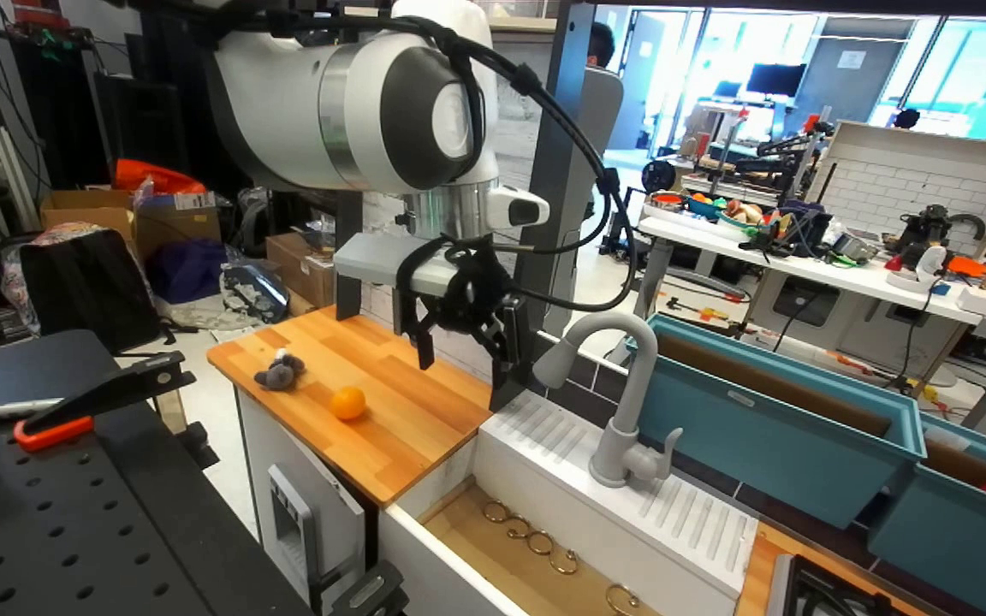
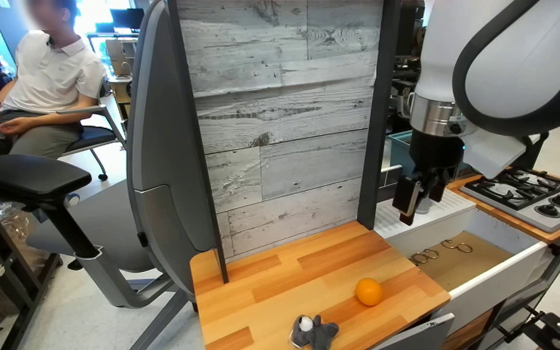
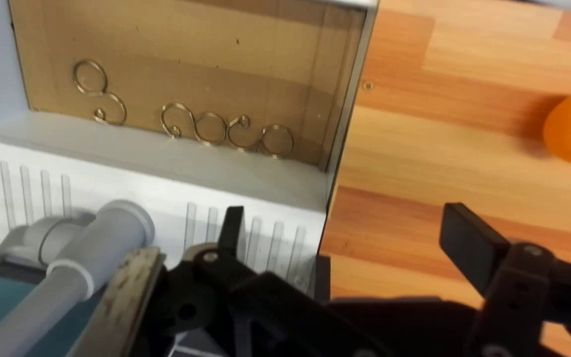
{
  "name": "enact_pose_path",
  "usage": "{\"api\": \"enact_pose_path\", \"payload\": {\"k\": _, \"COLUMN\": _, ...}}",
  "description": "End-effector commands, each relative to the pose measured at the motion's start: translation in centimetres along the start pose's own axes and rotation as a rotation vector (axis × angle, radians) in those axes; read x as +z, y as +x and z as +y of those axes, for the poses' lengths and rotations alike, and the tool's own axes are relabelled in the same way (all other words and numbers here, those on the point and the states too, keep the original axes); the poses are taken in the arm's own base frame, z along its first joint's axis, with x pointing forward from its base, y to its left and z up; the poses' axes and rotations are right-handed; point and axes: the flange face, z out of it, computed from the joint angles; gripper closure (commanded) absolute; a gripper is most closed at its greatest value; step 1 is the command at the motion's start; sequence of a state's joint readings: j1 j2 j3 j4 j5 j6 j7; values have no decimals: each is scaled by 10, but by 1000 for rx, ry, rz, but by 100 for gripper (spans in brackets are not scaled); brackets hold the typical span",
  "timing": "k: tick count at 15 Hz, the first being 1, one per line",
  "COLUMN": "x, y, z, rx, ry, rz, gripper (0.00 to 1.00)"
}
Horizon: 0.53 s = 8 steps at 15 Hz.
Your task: Slide the spout to the left
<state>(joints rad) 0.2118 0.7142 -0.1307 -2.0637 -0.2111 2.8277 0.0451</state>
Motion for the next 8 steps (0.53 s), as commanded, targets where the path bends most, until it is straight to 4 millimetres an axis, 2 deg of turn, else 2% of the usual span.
{"api": "enact_pose_path", "payload": {"k": 1, "x": -8, "y": -16, "z": -6, "rx": -39, "ry": 23, "rz": -168, "gripper": 0}}
{"api": "enact_pose_path", "payload": {"k": 5, "x": -13, "y": -24, "z": -14, "rx": 5, "ry": 33, "rz": -287, "gripper": 0}}
{"api": "enact_pose_path", "payload": {"k": 6, "x": 0, "y": -21, "z": -15, "rx": -23, "ry": 17, "rz": -247, "gripper": 0}}
{"api": "enact_pose_path", "payload": {"k": 8, "x": -5, "y": -22, "z": -16, "rx": -16, "ry": 16, "rz": -271, "gripper": 0}}
